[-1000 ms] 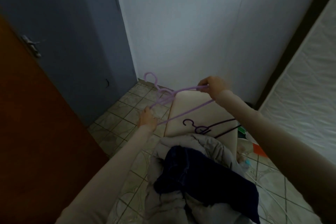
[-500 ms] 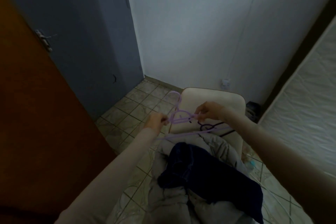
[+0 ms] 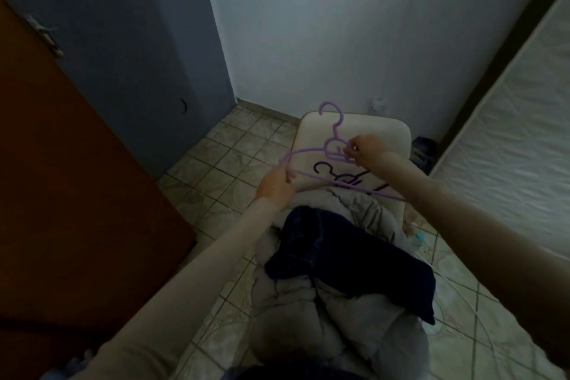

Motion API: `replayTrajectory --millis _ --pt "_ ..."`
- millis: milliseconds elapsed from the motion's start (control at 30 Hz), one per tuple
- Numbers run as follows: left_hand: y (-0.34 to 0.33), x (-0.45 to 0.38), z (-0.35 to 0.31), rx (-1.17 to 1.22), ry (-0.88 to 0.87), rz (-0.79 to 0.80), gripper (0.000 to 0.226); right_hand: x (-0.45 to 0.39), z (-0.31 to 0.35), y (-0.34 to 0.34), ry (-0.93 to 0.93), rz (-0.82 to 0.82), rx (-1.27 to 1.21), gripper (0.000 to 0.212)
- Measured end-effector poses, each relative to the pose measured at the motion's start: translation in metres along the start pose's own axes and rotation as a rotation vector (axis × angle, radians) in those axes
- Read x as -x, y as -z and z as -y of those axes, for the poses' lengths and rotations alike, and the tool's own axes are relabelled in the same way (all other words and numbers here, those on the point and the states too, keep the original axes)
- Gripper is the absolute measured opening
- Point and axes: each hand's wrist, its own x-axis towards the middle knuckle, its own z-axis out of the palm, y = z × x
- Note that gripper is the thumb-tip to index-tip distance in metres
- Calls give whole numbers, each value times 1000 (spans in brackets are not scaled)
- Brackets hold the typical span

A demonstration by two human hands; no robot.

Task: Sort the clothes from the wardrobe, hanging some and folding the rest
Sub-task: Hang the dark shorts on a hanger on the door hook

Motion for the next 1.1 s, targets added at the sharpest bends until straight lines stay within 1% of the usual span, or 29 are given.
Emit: replayTrajectory --millis 100,167,233,300,367,500,600,767,867,967,1033,1100 --pt "-24 17 14 -153 24 411 49 5 -10 -3 -50 -3 26 41" --pt "-42 31 24 -277 -22 619 71 9 -17 -3 -67 5 21 39" --pt "-56 43 32 -429 -58 748 86 13 -23 -3 -77 22 6 38" --pt "-68 50 38 -513 -75 793 92 17 -27 -2 -85 33 2 37" --pt "-76 54 39 -580 -126 756 90 20 -32 -2 -92 42 16 39" --pt "-81 56 38 -618 -210 677 69 24 -40 -3 -115 51 32 38" --pt "-79 56 38 -617 -247 698 60 23 -40 -3 -115 67 38 38" --pt "-66 53 41 -544 -259 686 56 16 -33 -5 -94 73 -5 38" --pt "-50 43 43 -409 -156 608 49 11 -23 1 -56 56 -14 35" --pt "-20 27 28 -158 -55 460 39 7 -10 9 -8 19 -101 31" --pt "1 16 13 -6 -16 391 37 6 -3 15 46 -22 -164 25" --pt "20 5 -1 121 -3 343 31 4 4 21 89 -66 -174 24"
